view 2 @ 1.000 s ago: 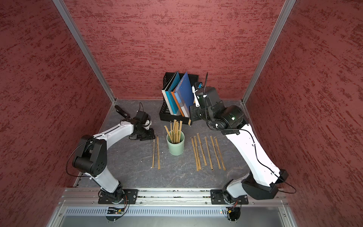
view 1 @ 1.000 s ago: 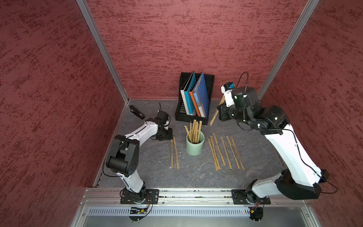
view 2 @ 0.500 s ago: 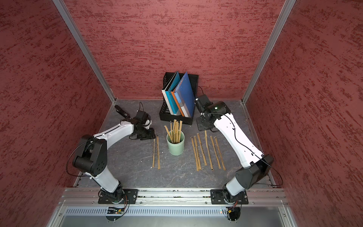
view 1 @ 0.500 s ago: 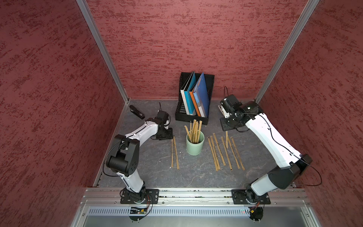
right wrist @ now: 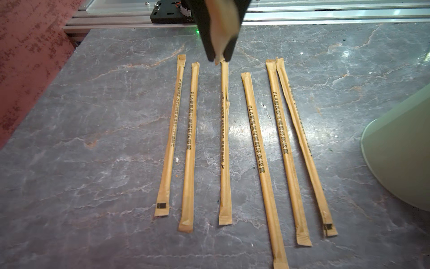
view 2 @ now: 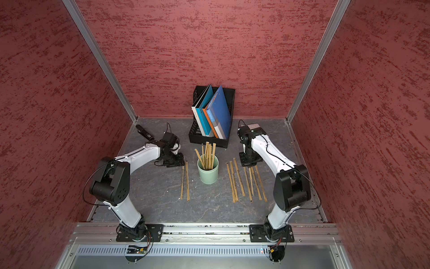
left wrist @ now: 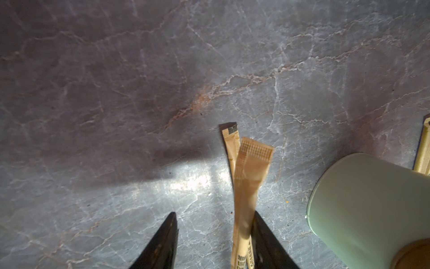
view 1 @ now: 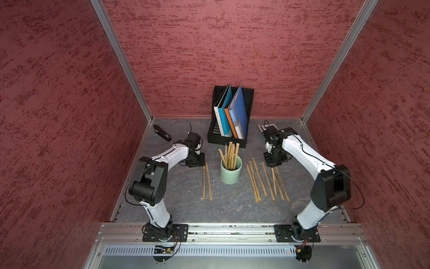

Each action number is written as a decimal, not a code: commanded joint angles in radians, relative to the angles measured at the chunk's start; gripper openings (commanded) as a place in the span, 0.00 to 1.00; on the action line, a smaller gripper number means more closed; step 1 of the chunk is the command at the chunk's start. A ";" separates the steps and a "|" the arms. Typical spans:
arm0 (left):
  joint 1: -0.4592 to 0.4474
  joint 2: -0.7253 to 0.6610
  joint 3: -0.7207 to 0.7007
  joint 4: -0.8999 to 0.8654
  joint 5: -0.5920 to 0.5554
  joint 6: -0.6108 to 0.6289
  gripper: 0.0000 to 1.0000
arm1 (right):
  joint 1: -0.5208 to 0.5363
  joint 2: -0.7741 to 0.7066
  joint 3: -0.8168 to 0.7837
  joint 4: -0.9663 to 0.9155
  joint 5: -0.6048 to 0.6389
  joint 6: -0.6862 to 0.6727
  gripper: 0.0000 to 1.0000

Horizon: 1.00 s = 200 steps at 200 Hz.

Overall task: Take the straws out of the storage container
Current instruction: Place the straw at the center of the board.

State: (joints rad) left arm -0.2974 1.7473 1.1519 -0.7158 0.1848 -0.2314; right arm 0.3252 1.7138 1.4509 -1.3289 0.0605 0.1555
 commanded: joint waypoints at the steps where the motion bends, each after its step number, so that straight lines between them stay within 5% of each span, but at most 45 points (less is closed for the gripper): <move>1: 0.005 0.011 0.003 0.011 0.009 0.000 0.51 | -0.006 0.056 -0.006 0.036 0.011 -0.032 0.00; 132: 0.006 0.032 0.021 0.001 0.008 0.004 0.51 | -0.041 0.200 -0.023 0.059 0.011 -0.038 0.03; 200: 0.005 0.038 0.017 0.003 0.009 0.006 0.56 | -0.045 0.179 -0.011 0.061 0.011 -0.019 0.21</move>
State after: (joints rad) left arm -0.2974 1.7683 1.1519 -0.7166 0.1848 -0.2302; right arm 0.2886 1.9144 1.4368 -1.2781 0.0738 0.1238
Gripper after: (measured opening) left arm 0.548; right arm 0.205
